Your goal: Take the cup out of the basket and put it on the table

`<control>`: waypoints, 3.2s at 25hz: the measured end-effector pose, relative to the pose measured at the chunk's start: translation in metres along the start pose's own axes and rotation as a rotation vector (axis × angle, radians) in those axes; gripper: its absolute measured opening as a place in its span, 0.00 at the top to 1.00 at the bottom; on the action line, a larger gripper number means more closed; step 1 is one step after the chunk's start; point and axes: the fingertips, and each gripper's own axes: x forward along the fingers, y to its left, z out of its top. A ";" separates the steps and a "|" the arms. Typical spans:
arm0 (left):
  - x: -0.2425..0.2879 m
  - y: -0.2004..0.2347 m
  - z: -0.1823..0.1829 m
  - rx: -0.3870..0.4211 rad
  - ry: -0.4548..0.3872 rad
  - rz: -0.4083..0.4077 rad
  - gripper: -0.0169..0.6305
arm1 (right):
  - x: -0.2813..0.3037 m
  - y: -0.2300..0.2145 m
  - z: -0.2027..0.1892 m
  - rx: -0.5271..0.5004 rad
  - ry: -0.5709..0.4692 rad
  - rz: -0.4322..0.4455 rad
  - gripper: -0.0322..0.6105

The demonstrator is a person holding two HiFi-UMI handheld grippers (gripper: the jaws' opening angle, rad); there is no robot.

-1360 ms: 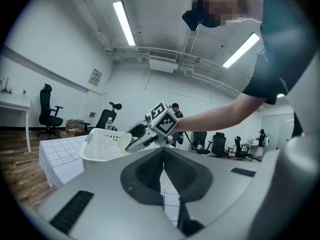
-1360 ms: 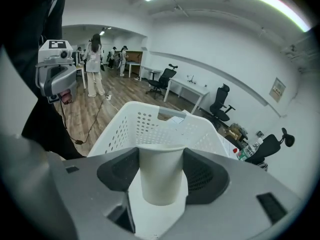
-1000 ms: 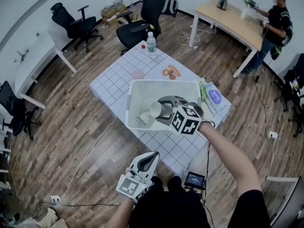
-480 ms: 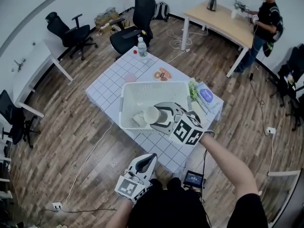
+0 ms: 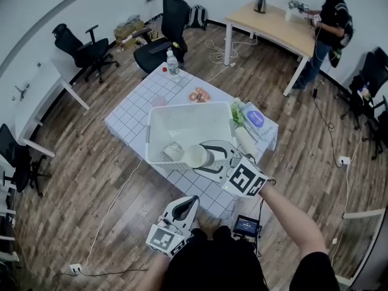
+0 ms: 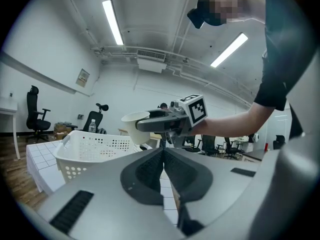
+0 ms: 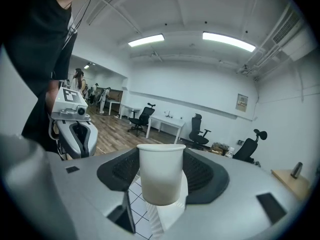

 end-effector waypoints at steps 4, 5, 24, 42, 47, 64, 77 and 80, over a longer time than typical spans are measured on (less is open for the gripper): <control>0.001 -0.002 -0.002 -0.002 0.005 -0.002 0.96 | -0.019 0.010 0.001 0.038 -0.038 -0.019 0.51; 0.002 -0.002 -0.003 -0.001 0.006 -0.003 0.96 | -0.023 0.013 -0.001 0.047 -0.041 -0.023 0.51; 0.004 -0.019 -0.039 -0.040 0.100 -0.021 0.96 | -0.061 0.070 -0.103 0.277 -0.067 -0.083 0.51; 0.003 -0.018 -0.092 -0.099 0.208 0.010 0.96 | -0.027 0.077 -0.187 0.419 -0.088 -0.113 0.52; -0.005 -0.016 -0.107 -0.111 0.252 0.028 0.96 | -0.010 0.079 -0.212 0.438 -0.071 -0.137 0.52; -0.011 -0.016 -0.129 -0.128 0.314 0.027 0.96 | 0.018 0.087 -0.264 0.401 0.013 -0.180 0.52; 0.000 -0.017 -0.119 -0.111 0.234 0.008 0.96 | 0.009 0.099 -0.273 0.421 0.035 -0.198 0.50; -0.001 -0.019 -0.122 -0.116 0.267 0.001 0.96 | 0.006 0.100 -0.276 0.438 0.035 -0.213 0.45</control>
